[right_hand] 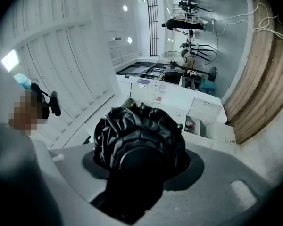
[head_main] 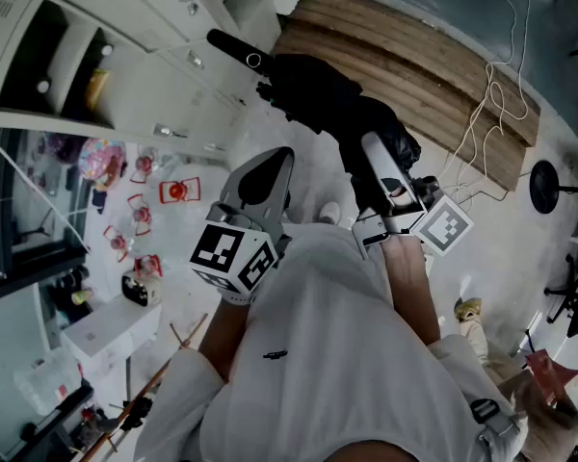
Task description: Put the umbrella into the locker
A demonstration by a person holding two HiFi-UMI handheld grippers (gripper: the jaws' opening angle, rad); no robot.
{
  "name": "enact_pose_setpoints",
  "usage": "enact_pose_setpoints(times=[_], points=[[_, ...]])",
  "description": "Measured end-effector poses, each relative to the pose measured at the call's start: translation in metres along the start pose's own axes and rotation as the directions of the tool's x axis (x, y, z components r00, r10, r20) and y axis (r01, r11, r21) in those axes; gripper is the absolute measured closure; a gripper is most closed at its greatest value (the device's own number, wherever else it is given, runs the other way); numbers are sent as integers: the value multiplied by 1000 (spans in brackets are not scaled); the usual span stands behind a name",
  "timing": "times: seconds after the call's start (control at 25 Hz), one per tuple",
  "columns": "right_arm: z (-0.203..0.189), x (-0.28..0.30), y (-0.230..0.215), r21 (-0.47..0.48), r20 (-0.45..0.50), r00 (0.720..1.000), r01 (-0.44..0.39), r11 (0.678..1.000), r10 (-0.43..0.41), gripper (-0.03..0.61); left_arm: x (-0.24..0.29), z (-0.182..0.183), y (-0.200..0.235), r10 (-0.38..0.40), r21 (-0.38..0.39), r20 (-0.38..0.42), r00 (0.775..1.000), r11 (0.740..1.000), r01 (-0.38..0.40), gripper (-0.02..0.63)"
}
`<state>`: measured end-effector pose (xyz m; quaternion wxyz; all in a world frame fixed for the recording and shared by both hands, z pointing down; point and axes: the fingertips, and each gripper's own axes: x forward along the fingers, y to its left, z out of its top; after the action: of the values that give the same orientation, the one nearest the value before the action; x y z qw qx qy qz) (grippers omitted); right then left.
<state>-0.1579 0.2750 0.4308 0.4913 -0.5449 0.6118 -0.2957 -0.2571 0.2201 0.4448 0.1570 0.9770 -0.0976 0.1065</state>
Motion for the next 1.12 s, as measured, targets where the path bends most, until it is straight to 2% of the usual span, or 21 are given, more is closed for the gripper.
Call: enact_pose_setpoints(times=[0.2, 0.4, 0.6, 0.84, 1.12], points=[[3, -4, 3, -15, 9, 1000, -7, 1000, 7, 318, -1, 0, -6, 15, 22, 7, 1000, 1000, -16, 597], [3, -6, 7, -21, 9, 1000, -20, 1000, 20, 318, 3, -1, -16, -5, 26, 8, 1000, 1000, 5, 595], [9, -13, 11, 22, 29, 998, -51, 998, 50, 316, 11, -2, -29, -19, 43, -1, 1000, 999, 19, 595], [19, -17, 10, -25, 45, 998, -39, 999, 40, 316, 18, -7, -35, -34, 46, -29, 999, 998, 35, 595], [37, -11, 2, -25, 71, 997, -34, 999, 35, 316, 39, -4, -32, -59, 32, -48, 997, 998, 61, 595]])
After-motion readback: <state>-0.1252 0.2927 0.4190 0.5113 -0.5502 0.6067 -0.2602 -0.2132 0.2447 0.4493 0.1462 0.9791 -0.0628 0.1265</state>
